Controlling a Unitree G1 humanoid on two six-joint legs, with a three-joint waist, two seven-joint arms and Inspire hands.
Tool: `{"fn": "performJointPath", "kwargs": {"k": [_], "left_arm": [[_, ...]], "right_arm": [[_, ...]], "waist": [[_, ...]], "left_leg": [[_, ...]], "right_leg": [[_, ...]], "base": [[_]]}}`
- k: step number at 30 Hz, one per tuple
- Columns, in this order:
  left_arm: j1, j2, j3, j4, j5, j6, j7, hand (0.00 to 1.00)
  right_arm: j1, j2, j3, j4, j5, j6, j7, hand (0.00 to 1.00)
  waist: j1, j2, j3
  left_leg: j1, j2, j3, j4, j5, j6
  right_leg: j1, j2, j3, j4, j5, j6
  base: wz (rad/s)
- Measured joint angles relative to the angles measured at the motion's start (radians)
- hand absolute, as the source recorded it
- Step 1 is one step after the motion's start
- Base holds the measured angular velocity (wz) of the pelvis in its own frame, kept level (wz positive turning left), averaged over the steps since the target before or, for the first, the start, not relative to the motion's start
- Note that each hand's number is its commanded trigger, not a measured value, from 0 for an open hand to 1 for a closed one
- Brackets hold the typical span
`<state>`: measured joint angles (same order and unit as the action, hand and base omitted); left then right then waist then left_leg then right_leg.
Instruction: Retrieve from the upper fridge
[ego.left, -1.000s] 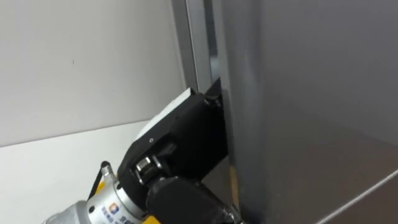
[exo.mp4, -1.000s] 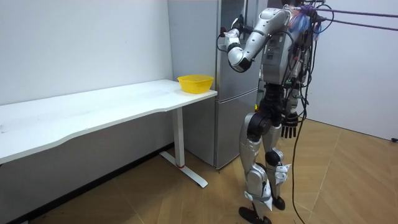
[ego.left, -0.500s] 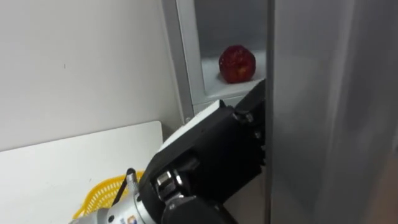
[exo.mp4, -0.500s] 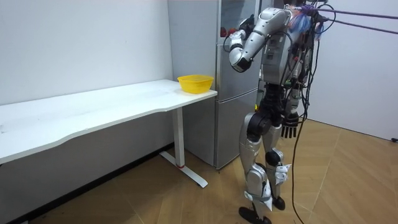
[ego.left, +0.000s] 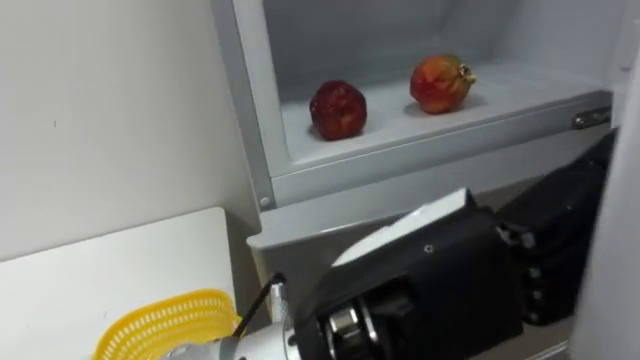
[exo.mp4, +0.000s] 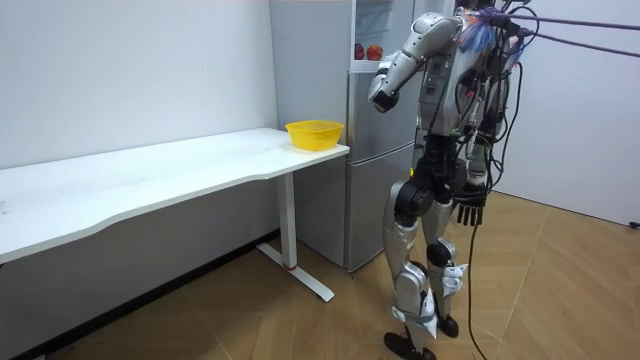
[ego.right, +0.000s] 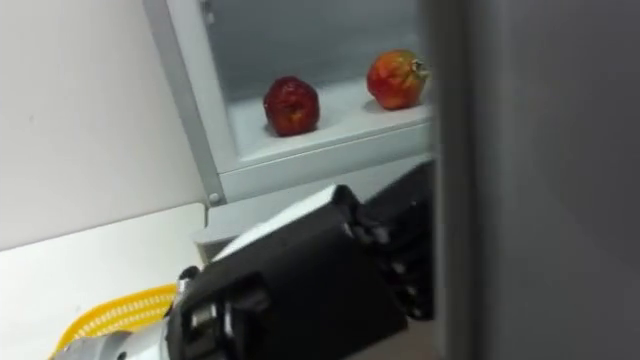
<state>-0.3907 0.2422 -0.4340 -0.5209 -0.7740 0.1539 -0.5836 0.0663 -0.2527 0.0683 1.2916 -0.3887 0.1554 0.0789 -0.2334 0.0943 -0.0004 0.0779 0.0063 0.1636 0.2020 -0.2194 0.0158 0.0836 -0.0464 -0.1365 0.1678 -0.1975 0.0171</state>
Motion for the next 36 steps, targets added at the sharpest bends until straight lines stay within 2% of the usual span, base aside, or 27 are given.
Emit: {"fn": "performJointPath", "kwargs": {"k": [4,11,13,19,23,29,32,36], "left_arm": [[-0.017,-0.038,-0.015,0.002,-0.001,0.001,0.0,0.0],[-0.07,-0.064,-0.018,0.004,-0.002,0.0,0.009,0.0],[-0.11,-0.076,-0.02,0.005,-0.002,0.0,0.018,0.0],[-0.205,-0.107,-0.065,0.009,-0.001,-0.002,0.042,0.0],[-0.22,-0.109,-0.066,0.015,-0.001,-0.001,0.057,0.0],[-0.288,-0.13,-0.083,0.061,-0.004,0.0,0.057,0.0],[-0.325,-0.149,-0.1,0.089,-0.019,-0.001,0.072,0.0],[-0.359,-0.19,-0.124,0.125,-0.019,-0.001,0.101,0.0]], "right_arm": [[-0.003,0.001,0.01,0.007,0.009,-0.001,-0.002,0.0],[-0.004,0.002,0.021,0.025,0.044,-0.001,-0.005,0.0],[-0.01,0.001,0.028,0.034,0.048,-0.002,-0.012,0.0],[-0.023,0.001,0.027,0.035,0.058,-0.002,-0.012,0.0],[-0.028,0.001,0.025,0.033,0.059,-0.001,-0.011,0.0],[-0.036,-0.001,0.029,0.033,0.051,0.0,-0.011,0.0],[-0.047,-0.005,0.045,0.033,0.053,0.0,-0.012,0.0],[-0.055,-0.009,0.068,0.036,0.052,-0.001,-0.022,0.0]], "waist": [[-0.013,0.0,0.0003],[-0.017,0.0,0.0006],[-0.014,0.0,0.0004],[-0.046,0.003,-0.0009],[-0.066,0.008,-0.0014],[-0.073,0.017,-0.0043],[-0.09,0.027,-0.0083],[-0.098,0.035,-0.0064]], "left_leg": [[0.003,0.001,0.0,0.0,0.0,0.0],[0.008,0.002,0.005,0.0,0.0,0.0],[0.016,0.005,0.033,-0.001,0.0,0.0],[0.021,0.005,0.038,-0.002,0.0,0.0],[0.022,0.005,0.038,-0.002,0.0,0.0],[0.017,0.003,0.04,-0.001,0.0,0.0],[0.011,0.003,0.04,0.001,0.0,0.0],[0.014,0.007,0.04,-0.001,0.0,0.0]], "right_leg": [[0.001,0.001,0.002,-0.001,0.0,0.0],[0.002,0.002,0.007,0.003,0.0,-0.001],[0.002,0.004,0.025,0.002,0.0,-0.001],[-0.002,0.005,0.042,0.002,0.0,-0.001],[-0.002,0.007,0.047,0.003,0.001,-0.002],[-0.004,0.012,0.05,0.001,0.004,-0.004],[-0.008,0.011,0.049,0.001,0.004,-0.004],[-0.01,0.012,0.055,0.003,0.004,-0.006]], "base": [[0.0],[-0.02],[-0.17],[-0.1],[-0.04],[-0.01],[0.01],[-0.07]]}}
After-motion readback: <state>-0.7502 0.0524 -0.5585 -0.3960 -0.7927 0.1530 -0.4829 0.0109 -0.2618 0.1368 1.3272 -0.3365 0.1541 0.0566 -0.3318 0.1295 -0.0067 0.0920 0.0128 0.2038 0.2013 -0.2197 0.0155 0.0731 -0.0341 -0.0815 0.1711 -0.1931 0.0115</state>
